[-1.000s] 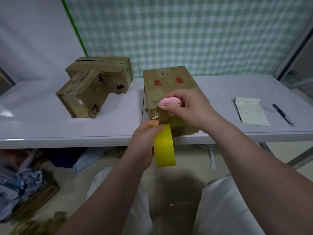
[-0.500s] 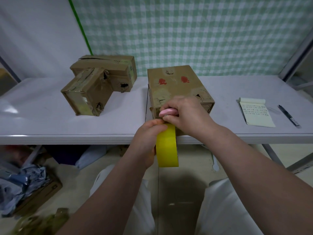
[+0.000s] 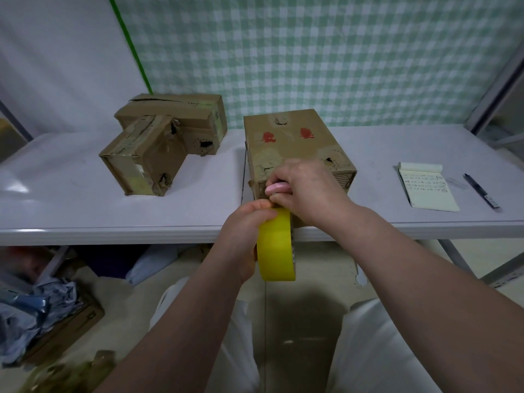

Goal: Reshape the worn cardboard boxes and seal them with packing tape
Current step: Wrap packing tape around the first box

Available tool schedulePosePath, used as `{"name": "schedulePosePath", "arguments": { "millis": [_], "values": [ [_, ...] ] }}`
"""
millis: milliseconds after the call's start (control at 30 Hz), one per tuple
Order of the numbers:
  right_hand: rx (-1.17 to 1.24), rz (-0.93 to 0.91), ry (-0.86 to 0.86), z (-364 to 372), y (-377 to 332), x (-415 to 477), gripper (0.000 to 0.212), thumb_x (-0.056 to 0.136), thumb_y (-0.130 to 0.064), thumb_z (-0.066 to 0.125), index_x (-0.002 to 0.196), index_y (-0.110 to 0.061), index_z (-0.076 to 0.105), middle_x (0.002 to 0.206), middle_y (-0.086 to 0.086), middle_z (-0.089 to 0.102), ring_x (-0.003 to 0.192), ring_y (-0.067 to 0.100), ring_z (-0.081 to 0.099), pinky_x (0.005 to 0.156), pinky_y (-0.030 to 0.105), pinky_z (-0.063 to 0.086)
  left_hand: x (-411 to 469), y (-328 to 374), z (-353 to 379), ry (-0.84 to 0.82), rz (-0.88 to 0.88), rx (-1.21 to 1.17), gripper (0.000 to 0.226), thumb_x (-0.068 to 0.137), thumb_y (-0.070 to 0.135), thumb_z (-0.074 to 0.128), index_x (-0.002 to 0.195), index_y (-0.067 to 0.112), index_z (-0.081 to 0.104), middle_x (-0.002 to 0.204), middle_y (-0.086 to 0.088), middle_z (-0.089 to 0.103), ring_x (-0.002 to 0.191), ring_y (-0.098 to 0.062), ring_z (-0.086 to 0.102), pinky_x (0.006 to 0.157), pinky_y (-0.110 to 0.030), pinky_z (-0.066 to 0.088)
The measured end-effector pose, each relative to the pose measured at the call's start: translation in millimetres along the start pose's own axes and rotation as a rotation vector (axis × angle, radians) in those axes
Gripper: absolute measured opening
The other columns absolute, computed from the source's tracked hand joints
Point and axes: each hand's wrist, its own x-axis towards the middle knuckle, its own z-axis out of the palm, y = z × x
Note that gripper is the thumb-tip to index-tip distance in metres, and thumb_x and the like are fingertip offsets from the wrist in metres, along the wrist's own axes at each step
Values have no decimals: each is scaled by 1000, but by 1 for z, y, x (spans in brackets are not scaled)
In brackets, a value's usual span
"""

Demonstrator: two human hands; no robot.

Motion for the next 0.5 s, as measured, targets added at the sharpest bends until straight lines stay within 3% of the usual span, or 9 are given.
{"name": "schedulePosePath", "arguments": {
  "millis": [100, 233, 333, 500],
  "values": [
    [-5, 1, 9, -3, 4, -2, 10, 83, -25, 70, 92, -19, 71, 91, -4, 62, 81, 11, 54, 65, 23, 34, -1, 2, 1, 20, -18, -5, 21, 89, 8, 56, 110, 10, 62, 92, -11, 67, 82, -26, 64, 84, -47, 52],
    [-49, 28, -11, -13, 13, -5, 11, 84, -23, 70, 93, -18, 71, 85, -10, 51, 80, 10, 50, 65, 23, 32, -1, 4, 0, 39, -39, -5, 18, 89, 9, 58, 106, 15, 61, 94, -9, 63, 82, -25, 61, 77, -40, 51],
    [-118, 42, -27, -22, 24, -8, 9, 85, -24, 68, 92, -19, 72, 83, -11, 50, 79, 8, 45, 68, 22, 29, 0, 4, -3, 55, -51, 20, 17, 89, 11, 58, 104, 17, 61, 98, -10, 60, 88, -27, 59, 81, -42, 51],
    [-105, 66, -14, -21, 31, -13, 9, 89, -25, 63, 90, -18, 69, 90, -3, 60, 82, 11, 46, 70, 23, 32, 4, 7, -8, 52, -38, 258, 16, 87, 11, 60, 101, 18, 62, 108, -17, 61, 95, -36, 62, 82, -46, 52]
  ]
}}
